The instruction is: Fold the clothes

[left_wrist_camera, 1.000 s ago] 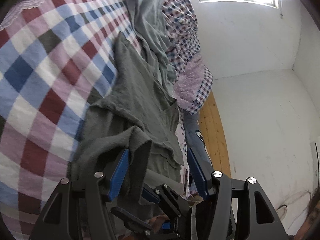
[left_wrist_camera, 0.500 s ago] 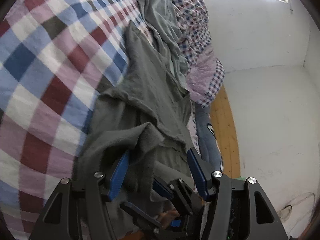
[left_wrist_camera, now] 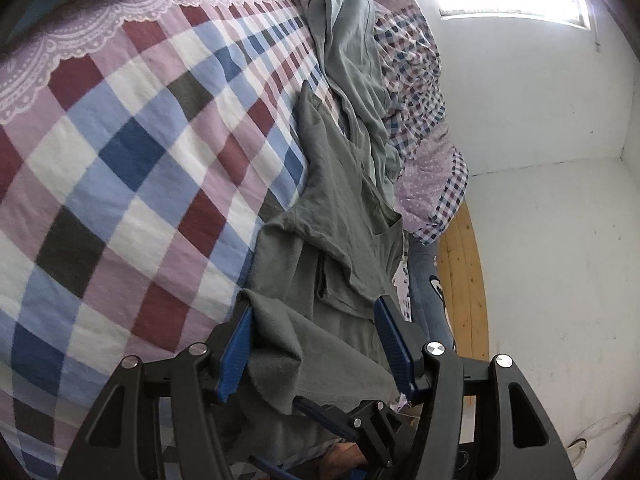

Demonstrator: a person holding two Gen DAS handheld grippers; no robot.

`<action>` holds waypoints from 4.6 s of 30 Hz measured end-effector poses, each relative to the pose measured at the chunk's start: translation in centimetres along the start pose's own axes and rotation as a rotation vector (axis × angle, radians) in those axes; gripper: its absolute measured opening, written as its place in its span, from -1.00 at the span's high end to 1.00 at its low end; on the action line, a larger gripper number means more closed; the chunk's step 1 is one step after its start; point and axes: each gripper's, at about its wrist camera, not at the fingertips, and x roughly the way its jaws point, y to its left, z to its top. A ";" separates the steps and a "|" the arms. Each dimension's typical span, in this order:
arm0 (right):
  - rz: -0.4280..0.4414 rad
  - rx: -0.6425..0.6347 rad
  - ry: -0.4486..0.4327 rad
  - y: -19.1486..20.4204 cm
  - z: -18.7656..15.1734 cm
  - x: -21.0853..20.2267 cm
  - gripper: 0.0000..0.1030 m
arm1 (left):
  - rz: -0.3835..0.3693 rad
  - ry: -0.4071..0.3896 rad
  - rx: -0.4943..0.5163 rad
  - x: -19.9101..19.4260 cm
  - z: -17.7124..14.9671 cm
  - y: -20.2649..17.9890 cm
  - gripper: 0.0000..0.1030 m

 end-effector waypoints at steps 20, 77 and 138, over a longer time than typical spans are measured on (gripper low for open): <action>0.098 0.275 -0.040 -4.2 0.2 -1.0 0.11 | 0.086 -0.006 0.219 -0.4 -1.1 -3.9 0.09; -0.317 1.505 -0.101 -24.6 -27.3 -30.0 -0.25 | 0.020 -0.120 0.086 1.2 0.6 -2.4 0.84; -0.312 0.073 0.020 -3.7 1.9 1.1 0.01 | -0.220 0.137 0.030 1.1 0.3 -0.9 0.56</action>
